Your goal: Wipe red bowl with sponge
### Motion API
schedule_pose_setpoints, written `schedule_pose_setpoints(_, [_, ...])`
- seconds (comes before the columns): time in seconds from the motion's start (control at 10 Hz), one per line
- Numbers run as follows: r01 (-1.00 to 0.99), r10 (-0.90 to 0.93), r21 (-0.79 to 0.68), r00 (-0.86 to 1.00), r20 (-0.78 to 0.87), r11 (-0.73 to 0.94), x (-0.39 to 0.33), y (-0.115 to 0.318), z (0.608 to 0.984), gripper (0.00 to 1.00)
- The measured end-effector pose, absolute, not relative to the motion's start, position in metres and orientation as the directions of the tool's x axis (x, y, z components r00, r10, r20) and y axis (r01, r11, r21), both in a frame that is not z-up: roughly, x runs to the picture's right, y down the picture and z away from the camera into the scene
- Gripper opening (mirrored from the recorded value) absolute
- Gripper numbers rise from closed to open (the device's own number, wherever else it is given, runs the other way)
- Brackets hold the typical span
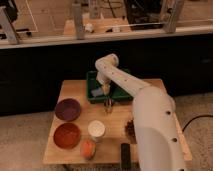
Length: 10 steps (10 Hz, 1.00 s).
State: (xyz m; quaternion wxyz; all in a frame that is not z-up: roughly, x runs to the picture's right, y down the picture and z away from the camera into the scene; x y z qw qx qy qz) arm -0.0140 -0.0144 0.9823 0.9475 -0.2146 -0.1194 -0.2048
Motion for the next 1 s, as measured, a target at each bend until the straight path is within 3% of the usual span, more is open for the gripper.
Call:
schedule_pose_setpoints(0.4, [0.47,-0.356,-0.393,0.875,0.329,0.79,-0.016,-0.001,0.996,0.76])
schedule_pose_setpoints(1.0, [0.494,-0.373,-0.403,0.862,0.343,0.771,-0.026,-0.001,0.993,0.14])
